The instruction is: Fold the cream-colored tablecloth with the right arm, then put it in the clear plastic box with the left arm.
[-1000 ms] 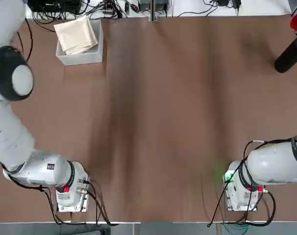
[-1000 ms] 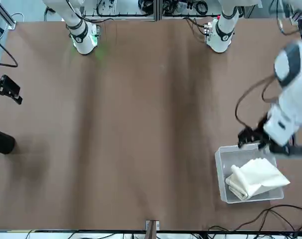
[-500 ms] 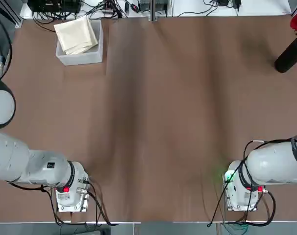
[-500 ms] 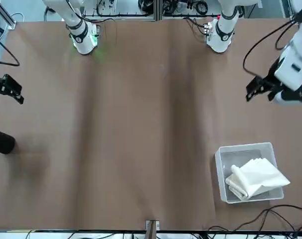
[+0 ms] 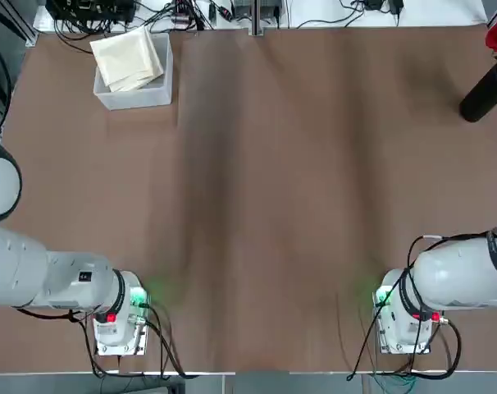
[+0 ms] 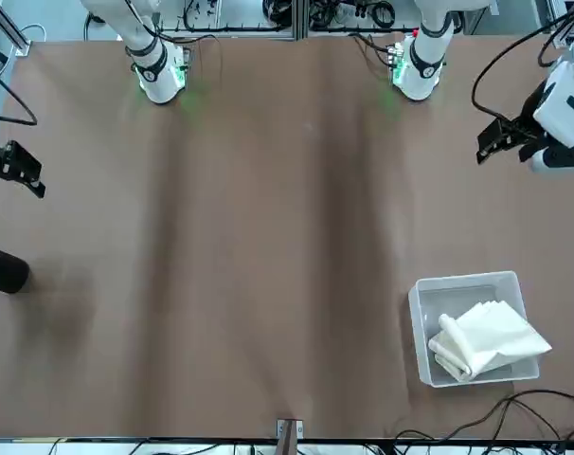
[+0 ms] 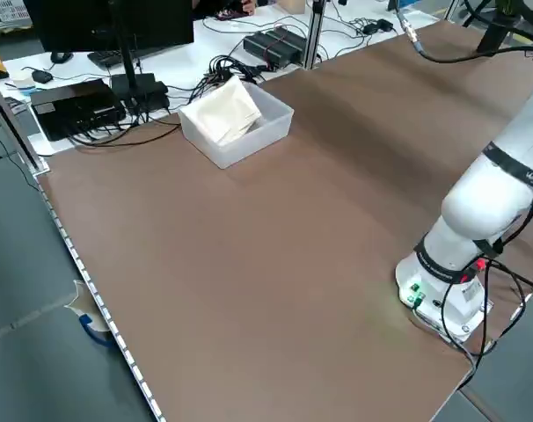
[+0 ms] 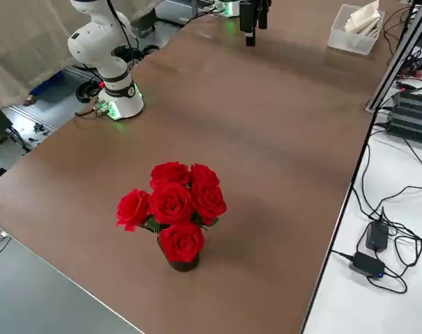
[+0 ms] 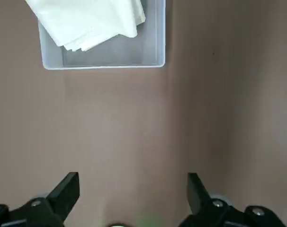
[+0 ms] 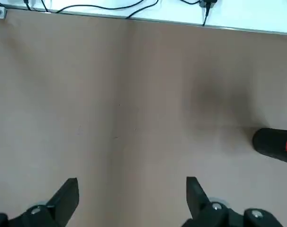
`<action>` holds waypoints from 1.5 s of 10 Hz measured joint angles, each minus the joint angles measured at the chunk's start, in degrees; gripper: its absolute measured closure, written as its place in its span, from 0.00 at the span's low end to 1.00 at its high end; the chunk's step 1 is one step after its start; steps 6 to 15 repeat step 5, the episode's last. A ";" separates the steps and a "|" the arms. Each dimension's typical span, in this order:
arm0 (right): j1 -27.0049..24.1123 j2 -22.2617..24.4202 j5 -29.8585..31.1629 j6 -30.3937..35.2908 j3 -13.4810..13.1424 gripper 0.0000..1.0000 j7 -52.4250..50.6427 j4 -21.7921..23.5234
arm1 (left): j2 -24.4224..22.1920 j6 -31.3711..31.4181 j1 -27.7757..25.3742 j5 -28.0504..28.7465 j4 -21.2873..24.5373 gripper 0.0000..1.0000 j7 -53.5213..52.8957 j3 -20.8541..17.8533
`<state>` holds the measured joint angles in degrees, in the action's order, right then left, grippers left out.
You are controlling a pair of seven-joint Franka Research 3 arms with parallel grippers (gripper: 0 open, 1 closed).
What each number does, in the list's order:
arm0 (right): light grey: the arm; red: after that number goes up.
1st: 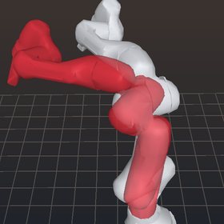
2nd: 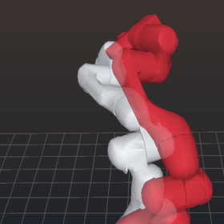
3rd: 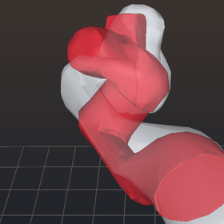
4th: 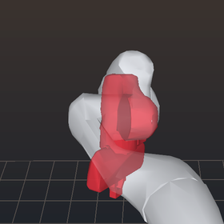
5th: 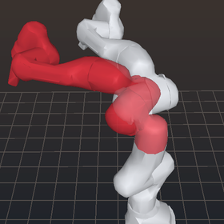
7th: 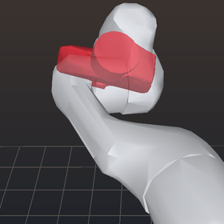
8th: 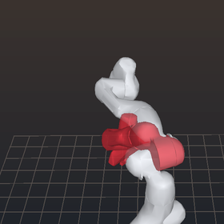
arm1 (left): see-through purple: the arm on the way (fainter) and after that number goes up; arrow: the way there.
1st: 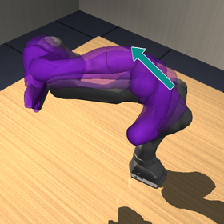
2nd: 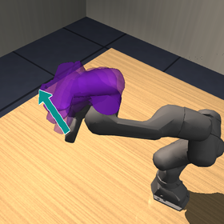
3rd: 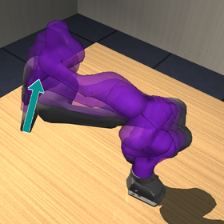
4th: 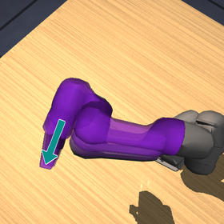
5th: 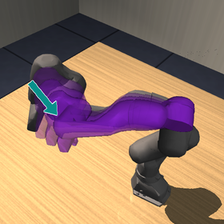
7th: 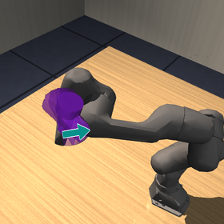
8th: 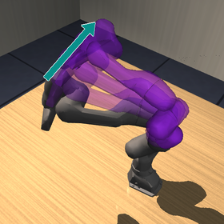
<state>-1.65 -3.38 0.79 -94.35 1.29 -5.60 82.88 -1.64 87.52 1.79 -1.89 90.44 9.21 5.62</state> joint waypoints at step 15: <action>0.03 0.01 0.00 0.02 0.21 0.00 -0.05 -0.51 | 0.00 -0.06 0.05 0.00 0.01 0.00 0.83 -0.22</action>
